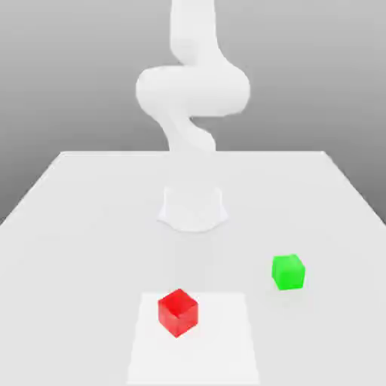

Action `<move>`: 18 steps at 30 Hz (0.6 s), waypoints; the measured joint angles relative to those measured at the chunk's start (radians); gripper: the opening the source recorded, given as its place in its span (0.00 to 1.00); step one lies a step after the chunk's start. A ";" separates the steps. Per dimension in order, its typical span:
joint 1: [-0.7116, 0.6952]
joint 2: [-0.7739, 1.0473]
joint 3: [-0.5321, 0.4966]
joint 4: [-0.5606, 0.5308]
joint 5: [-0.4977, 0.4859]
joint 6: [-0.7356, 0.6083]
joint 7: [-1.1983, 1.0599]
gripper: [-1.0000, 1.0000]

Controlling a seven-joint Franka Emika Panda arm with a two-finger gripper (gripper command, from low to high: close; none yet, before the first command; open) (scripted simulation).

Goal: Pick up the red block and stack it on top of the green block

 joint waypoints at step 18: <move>0.156 0.675 -0.209 -0.411 0.013 0.411 -0.684 0.50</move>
